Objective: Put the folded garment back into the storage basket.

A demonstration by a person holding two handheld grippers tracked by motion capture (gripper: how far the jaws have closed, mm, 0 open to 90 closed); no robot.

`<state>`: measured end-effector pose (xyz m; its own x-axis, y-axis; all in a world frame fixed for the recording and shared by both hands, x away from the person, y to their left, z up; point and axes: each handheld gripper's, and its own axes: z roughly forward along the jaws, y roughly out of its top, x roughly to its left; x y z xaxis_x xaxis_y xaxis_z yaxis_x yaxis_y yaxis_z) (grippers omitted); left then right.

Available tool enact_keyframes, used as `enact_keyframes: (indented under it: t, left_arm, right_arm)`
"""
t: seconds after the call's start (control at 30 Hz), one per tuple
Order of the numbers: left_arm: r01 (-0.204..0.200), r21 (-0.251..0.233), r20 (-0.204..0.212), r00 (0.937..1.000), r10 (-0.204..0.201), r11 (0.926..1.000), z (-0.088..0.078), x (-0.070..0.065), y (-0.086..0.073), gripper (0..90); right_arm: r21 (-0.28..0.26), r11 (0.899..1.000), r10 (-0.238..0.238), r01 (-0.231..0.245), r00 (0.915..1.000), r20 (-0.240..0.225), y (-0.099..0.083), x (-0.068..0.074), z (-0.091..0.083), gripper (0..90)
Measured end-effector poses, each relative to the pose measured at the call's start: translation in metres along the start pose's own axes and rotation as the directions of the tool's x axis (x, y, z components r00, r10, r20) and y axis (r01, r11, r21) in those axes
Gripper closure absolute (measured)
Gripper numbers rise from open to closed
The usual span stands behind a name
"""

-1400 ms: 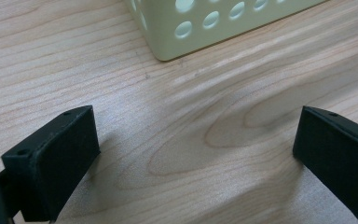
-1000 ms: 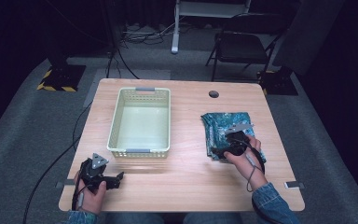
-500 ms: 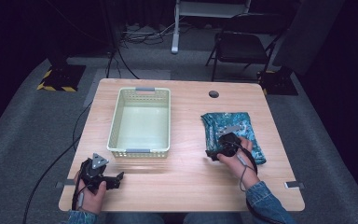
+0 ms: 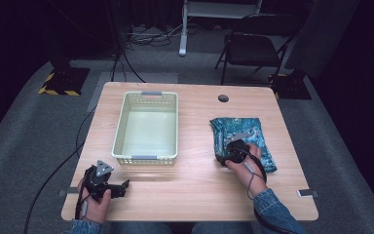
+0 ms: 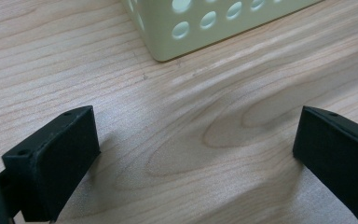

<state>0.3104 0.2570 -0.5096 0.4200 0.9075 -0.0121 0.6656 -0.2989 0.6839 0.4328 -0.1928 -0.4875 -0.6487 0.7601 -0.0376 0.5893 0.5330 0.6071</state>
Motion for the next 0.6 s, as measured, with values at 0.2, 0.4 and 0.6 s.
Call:
enact_keyframes:
  t: [0.2, 0.4, 0.6]
  left_arm:
    - [0.0, 0.001, 0.0, 1.0, 0.0, 1.0, 0.0, 0.0, 0.0, 0.3]
    - [-0.001, 0.001, 0.001, 1.0, 0.001, 1.0, 0.0, 0.0, 0.0, 0.3]
    - [-0.001, 0.001, 0.001, 1.0, 0.001, 1.0, 0.0, 0.0, 0.0, 0.3]
  right_arm:
    - [0.004, 1.0, -0.006, 0.006, 0.9998, 0.02, 0.001, -0.002, -0.004, 74.3]
    - [-0.007, 1.0, 0.017, -0.017, 0.9998, 0.001, 0.001, -0.006, -0.008, 80.2]
    - [-0.051, 0.999, 0.012, -0.011, 0.9997, 0.019, 0.006, -0.008, -0.019, 81.7]
